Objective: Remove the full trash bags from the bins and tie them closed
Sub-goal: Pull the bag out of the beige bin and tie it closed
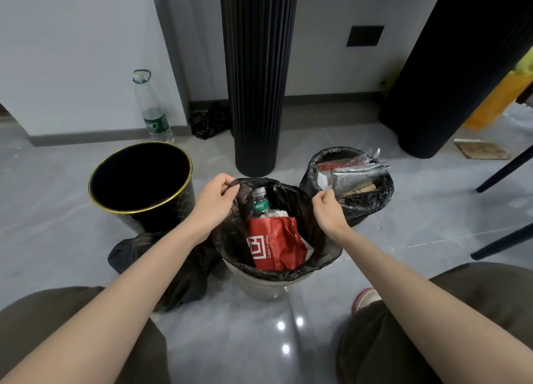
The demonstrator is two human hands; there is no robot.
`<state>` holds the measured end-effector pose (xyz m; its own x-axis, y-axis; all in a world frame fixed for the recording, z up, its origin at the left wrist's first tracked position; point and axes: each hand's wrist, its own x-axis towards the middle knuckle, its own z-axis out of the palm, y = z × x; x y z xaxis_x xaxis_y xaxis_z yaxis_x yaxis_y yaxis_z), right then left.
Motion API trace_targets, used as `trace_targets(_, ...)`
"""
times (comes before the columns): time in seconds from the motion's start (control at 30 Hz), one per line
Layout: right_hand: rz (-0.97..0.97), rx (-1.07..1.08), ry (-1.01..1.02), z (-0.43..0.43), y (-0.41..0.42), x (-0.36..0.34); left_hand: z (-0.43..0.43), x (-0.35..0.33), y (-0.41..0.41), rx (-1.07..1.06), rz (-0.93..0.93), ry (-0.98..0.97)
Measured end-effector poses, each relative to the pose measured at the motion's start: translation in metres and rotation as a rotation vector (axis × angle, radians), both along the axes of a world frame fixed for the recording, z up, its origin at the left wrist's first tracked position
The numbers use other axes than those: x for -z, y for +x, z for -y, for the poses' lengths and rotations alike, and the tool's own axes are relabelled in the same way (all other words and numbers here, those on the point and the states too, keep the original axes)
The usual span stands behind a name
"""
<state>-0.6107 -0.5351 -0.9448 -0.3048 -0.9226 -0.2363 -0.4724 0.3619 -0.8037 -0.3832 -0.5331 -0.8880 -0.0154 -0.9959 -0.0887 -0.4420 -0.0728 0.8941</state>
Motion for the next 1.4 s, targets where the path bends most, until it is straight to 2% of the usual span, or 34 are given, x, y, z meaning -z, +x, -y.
trace_targets(0.1,0.071,0.074,0.046,0.019,0.006,-0.002,0.002,0.001,0.001,0.004,-0.038,0.062)
trace_targets(0.23,-0.075,0.059,0.164,0.038,0.009,0.005,0.006,0.005,-0.001,-0.054,-0.112,0.162)
trace_targets(0.33,-0.095,0.136,0.044,0.039,0.012,0.001,0.005,0.006,-0.002,-0.047,-0.131,0.165)
trace_targets(0.47,-0.062,0.209,-0.197,0.032,0.015,-0.006,0.003,0.002,0.000,-0.042,-0.100,0.017)
trace_targets(0.6,-0.063,0.240,-0.293,0.001,0.008,-0.005,0.000,-0.005,0.009,-0.082,-0.120,-0.070)
trace_targets(0.67,-0.065,0.231,-0.324,-0.016,0.002,-0.007,-0.005,-0.009,0.013,-0.080,-0.069,-0.117)
trace_targets(0.77,-0.119,-0.015,-0.296,-0.033,-0.004,-0.020,-0.013,-0.010,0.021,0.027,0.062,-0.137)
trace_targets(0.87,-0.272,-0.407,-0.076,-0.046,0.000,-0.036,-0.021,-0.004,0.027,0.211,0.160,-0.005)
trace_targets(0.97,-0.402,-0.670,0.119,-0.061,0.010,-0.033,-0.036,0.007,0.027,0.387,0.268,0.091)
trace_targets(1.07,-0.482,-0.748,0.182,-0.078,0.015,-0.026,-0.049,0.019,0.021,0.443,0.283,0.127)
trace_targets(1.2,-0.445,-0.777,0.283,-0.089,0.017,-0.017,-0.065,0.028,0.012,0.546,0.374,0.197)
trace_targets(1.33,-0.779,-0.810,0.218,-0.101,0.026,-0.012,-0.075,0.039,0.010,0.610,0.598,0.133)
trace_targets(1.4,-0.941,-0.771,0.179,-0.101,0.027,-0.007,-0.081,0.047,0.009,0.537,0.611,0.103)
